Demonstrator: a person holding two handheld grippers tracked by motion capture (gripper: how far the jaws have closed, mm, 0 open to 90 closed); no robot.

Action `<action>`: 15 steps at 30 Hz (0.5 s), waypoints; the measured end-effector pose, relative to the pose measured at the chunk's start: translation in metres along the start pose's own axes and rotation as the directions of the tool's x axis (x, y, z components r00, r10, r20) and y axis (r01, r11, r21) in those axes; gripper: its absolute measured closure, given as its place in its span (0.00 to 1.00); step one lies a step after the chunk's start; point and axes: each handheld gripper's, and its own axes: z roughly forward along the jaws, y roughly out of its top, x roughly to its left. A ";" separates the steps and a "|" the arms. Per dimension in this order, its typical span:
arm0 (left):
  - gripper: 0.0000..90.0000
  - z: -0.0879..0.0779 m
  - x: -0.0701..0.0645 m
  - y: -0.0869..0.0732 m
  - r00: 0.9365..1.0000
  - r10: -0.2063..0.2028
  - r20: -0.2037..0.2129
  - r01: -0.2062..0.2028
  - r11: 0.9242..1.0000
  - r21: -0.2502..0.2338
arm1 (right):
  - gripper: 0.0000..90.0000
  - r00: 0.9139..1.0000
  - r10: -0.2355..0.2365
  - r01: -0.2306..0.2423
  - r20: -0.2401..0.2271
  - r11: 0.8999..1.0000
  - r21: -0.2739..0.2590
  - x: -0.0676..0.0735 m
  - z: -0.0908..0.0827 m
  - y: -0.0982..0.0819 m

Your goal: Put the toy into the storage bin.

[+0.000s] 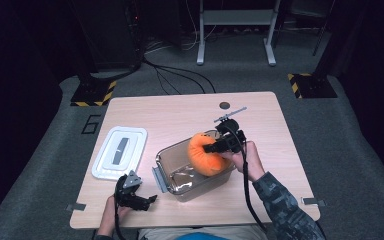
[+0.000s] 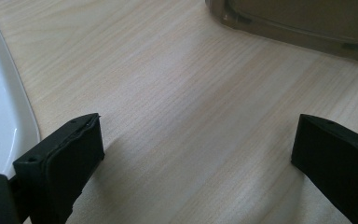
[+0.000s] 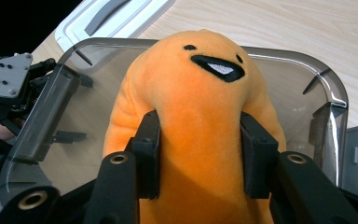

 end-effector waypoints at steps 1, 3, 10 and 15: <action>0.02 0.000 0.000 0.000 1.000 0.000 0.000 0.000 1.000 0.000 | 0.63 1.000 0.000 0.000 0.002 1.000 0.000 0.000 0.001 0.000; 0.02 0.000 0.000 0.000 1.000 0.000 0.000 0.000 1.000 0.000 | 0.62 1.000 0.006 -0.006 0.005 1.000 0.006 -0.001 0.002 -0.001; 0.02 0.000 0.000 0.000 1.000 0.000 0.000 0.000 1.000 0.001 | 0.61 1.000 0.022 -0.022 -0.001 1.000 0.018 -0.005 0.008 -0.003; 0.02 0.000 0.000 0.000 1.000 0.000 0.001 0.000 1.000 0.002 | 0.58 1.000 0.028 -0.028 0.003 0.999 0.036 -0.006 0.014 -0.004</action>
